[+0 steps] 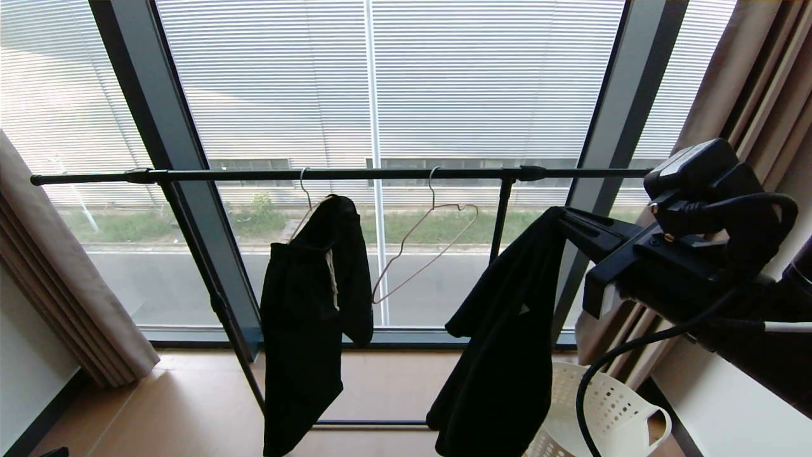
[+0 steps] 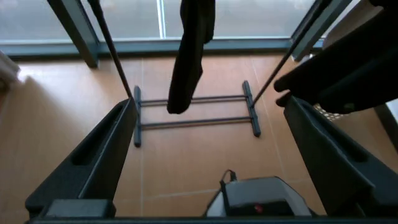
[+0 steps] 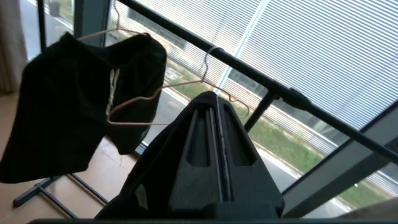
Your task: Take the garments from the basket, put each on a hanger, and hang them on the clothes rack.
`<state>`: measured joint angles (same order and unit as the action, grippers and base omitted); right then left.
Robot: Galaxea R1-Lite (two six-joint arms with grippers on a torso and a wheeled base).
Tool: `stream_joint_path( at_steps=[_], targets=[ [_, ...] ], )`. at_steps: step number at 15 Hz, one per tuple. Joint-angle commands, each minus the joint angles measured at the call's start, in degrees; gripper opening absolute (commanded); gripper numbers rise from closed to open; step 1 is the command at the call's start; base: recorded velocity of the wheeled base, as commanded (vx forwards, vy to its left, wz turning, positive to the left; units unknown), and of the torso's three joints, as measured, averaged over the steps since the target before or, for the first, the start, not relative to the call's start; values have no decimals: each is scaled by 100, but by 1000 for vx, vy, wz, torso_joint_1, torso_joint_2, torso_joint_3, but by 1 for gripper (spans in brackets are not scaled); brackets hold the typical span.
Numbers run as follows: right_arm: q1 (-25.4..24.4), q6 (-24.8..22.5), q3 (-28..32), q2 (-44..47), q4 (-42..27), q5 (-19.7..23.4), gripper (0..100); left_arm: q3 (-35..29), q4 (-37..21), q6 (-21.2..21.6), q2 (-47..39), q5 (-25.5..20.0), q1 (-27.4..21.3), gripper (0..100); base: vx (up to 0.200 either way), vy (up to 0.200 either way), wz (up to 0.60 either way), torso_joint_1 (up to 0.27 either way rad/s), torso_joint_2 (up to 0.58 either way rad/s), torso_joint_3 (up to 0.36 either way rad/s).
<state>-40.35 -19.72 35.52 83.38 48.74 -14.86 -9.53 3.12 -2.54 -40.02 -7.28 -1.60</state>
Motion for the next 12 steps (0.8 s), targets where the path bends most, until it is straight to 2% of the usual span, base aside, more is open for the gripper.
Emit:
stream_joint_path(
  at_steps=[1, 2, 3, 4, 5, 6, 8, 12],
  targets=[
    [1, 4, 95, 196, 13, -219, 0, -409, 373, -379, -1473, 7, -675, 100, 0, 0, 0, 0, 0, 0],
    [-8, 4, 104, 205, 13, -245, 0, -427, 373, -423, -1517, 7, -737, 100, 0, 0, 0, 0, 0, 0],
    [-25, 30, 174, 389, 66, -439, 0, -708, 505, -1144, -2256, 359, -1537, 100, 0, 0, 0, 0, 0, 0],
    [-25, 30, 192, 416, 66, -500, 0, -787, 620, -1364, -2554, 657, -1809, 100, 0, 0, 0, 0, 0, 0],
    [-96, 30, 253, 433, 39, -746, 0, -910, 1156, -1698, -3398, 1387, -2398, 100, 0, 0, 0, 0, 0, 0],
    [-131, 30, 297, 468, 39, -931, 0, -910, 1595, -1742, -3750, 1545, -2741, 100, 0, 0, 0, 0, 0, 0],
    [-140, 39, 368, 521, 22, -1142, 0, -1086, 2184, -1733, -4400, 1545, -3163, 100, 0, 0, 0, 0, 0, 0],
    [-236, 153, 517, 802, 74, -1397, 0, -1789, 2580, -1733, -5402, 1501, -3655, 100, 0, 0, 0, 0, 0, 0]
  ],
)
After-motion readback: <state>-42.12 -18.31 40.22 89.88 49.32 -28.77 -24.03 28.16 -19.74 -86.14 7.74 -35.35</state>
